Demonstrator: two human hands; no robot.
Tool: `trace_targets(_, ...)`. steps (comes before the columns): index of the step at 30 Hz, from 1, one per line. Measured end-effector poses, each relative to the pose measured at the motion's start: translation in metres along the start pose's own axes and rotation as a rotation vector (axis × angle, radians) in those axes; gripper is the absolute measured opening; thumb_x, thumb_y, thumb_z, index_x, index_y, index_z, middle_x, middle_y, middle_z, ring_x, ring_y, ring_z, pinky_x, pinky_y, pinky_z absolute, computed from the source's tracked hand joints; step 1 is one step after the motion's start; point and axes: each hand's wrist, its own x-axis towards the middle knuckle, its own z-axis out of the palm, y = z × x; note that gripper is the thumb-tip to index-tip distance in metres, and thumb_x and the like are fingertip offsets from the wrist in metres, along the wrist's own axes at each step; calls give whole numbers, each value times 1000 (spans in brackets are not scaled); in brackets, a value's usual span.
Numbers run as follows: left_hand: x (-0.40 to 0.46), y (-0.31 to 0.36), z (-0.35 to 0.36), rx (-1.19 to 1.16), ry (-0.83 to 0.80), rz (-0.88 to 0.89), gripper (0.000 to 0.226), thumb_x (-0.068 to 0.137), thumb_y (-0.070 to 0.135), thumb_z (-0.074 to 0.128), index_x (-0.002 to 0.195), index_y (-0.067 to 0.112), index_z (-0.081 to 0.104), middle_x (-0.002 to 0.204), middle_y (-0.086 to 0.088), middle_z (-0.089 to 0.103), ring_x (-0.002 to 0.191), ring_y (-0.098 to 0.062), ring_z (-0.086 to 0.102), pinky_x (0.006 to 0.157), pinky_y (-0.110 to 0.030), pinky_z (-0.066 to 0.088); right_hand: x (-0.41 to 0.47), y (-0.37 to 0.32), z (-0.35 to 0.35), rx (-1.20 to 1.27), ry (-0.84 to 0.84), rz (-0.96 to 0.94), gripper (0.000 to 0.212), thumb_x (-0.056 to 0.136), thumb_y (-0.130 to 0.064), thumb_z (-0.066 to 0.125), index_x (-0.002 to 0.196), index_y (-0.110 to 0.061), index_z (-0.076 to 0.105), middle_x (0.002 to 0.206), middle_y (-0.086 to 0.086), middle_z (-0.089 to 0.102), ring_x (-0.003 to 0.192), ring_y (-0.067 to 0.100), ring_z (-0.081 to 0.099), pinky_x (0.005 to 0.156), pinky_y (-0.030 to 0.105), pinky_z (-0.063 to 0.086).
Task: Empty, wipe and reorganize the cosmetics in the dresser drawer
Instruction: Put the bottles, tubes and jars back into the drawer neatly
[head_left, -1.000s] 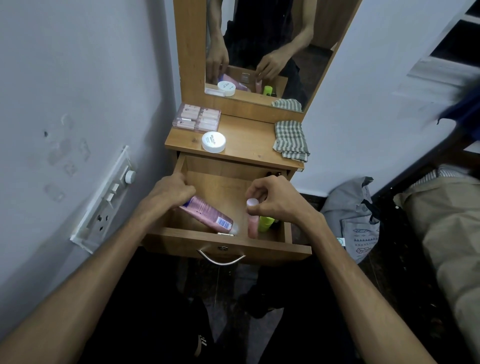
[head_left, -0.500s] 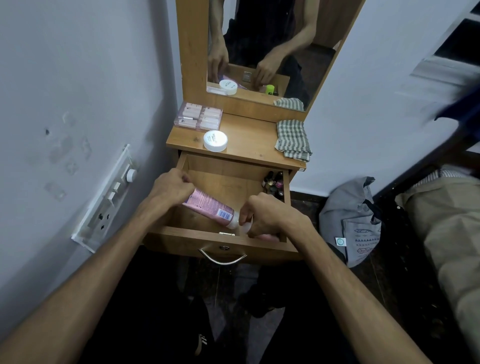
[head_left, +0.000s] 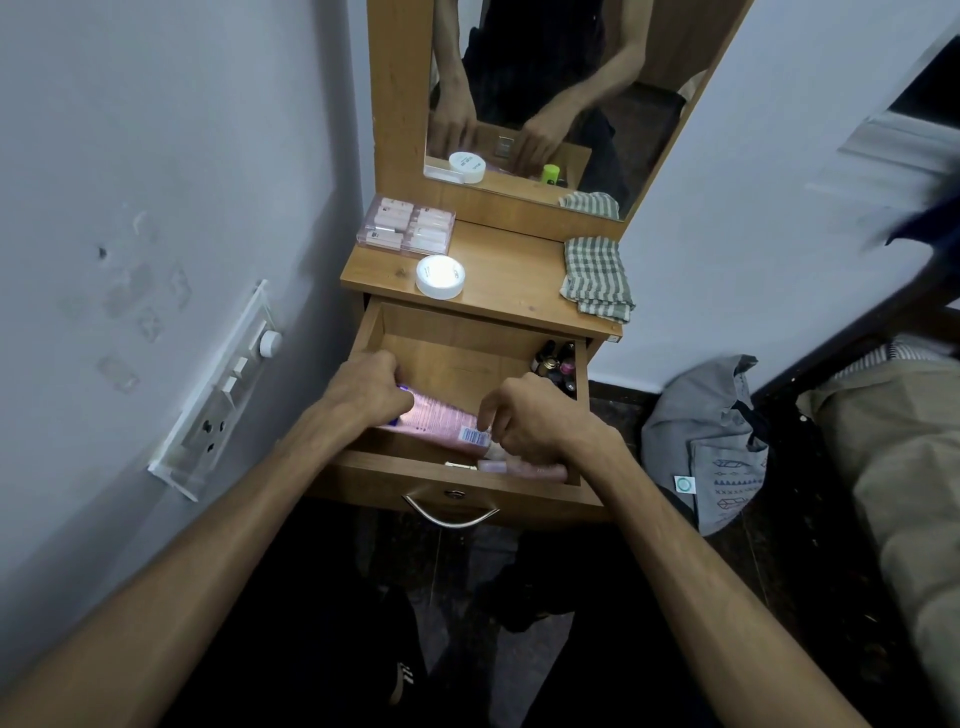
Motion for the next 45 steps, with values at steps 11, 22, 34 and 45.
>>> trace_targets(11, -6, 8, 9, 177, -130, 44, 35, 86, 31, 74, 114, 17, 60, 123, -5, 50, 103, -20, 54, 94, -37, 51, 27, 4, 11, -1, -22, -10, 27, 89, -13, 75, 115, -16, 70, 115, 3, 69, 100, 16, 65, 93, 37, 57)
trace_targets(22, -10, 4, 17, 223, -195, 86, 34, 87, 33, 70, 117, 19, 61, 113, -2, 60, 99, -18, 58, 87, -33, 52, 33, 5, 15, 30, 4, -14, 20, 86, -9, 76, 105, -16, 73, 109, 1, 70, 97, 15, 67, 90, 36, 59)
trace_targets(34, -4, 11, -1, -9, 169, 187, 6, 90, 23, 67, 96, 24, 65, 100, 6, 69, 83, -4, 59, 73, -20, 48, 33, 7, -14, 160, 267, -37, 13, 84, -20, 74, 97, -20, 78, 91, -11, 72, 80, 1, 64, 71, 14, 47)
trace_targets(45, 53, 21, -83, -463, 619, 30, 16, 87, 22, 62, 90, 20, 78, 84, 6, 71, 78, -12, 63, 66, -23, 47, 81, -10, -74, 471, 671, 42, 12, 83, -22, 69, 87, -21, 81, 78, -10, 76, 75, 3, 69, 68, 25, 57)
